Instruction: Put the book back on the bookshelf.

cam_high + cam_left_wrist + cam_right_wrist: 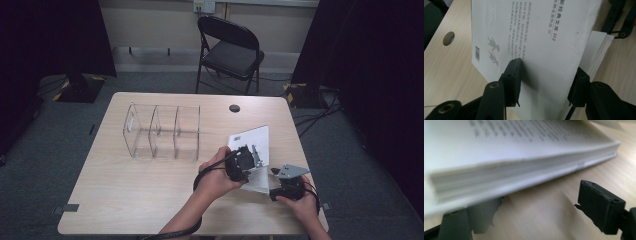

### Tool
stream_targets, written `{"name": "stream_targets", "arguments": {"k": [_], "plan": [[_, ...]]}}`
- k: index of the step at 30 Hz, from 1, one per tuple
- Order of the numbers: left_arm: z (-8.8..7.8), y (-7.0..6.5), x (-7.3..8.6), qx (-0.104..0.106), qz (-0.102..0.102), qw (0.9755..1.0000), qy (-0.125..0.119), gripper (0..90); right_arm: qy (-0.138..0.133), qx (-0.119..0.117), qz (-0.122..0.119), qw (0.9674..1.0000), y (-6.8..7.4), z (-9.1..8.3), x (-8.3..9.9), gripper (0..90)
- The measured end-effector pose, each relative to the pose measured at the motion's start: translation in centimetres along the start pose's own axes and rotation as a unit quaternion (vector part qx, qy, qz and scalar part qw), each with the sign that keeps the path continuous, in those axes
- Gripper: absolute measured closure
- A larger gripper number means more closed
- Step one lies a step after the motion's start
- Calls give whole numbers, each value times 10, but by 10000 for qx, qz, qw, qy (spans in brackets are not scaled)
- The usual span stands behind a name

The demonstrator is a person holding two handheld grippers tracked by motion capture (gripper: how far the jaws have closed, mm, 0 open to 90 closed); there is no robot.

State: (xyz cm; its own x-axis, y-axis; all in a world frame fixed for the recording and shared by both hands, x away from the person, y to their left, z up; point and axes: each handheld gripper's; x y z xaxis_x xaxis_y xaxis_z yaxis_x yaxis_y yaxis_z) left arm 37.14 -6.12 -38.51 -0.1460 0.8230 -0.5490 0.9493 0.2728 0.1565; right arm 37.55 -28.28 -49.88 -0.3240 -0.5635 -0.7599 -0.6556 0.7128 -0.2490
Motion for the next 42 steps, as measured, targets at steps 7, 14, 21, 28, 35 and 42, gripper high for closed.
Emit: {"name": "stream_targets", "arguments": {"k": [7, 14, 21, 28, 35, 42], "plan": [[-4, 0, 0, -28, -17, 10000, 76, 525, -265, 199, -590, 9977, 10, -1, -9, 265], [-9, -2, -8, 37, -5, 9999, 156, 525, -599, 378, -1317, 9888, 15, -14, -21, 289], [-14, -1, -14, 40, 32, 9996, 287, 526, -654, 450, -2038, 9758, 19, -22, -34, 300], [-21, 4, -13, 165, -6, 9998, 139, 506, -683, 72, -2827, 9567, 22, -31, -54, 543], [-38, 14, -1, 418, -409, 9952, -786, 436, -466, -370, -2488, 9667, 9, -42, -76, 582], [-57, 26, 16, 471, -754, 9914, -965, 368, -249, -635, -2483, 9663, -2, -46, -89, 600]]}}
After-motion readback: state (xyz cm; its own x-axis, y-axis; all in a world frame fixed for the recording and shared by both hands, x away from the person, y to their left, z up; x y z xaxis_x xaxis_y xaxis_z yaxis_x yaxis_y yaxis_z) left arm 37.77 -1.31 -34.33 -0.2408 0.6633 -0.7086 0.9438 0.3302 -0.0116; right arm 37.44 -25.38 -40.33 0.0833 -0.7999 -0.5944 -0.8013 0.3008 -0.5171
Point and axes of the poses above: each handheld gripper's, and its own axes: z roughly forward along the jaws, x roughly out of its underside, y roughly to its left, and after that the axes turned 11 degrees about x, right-handed
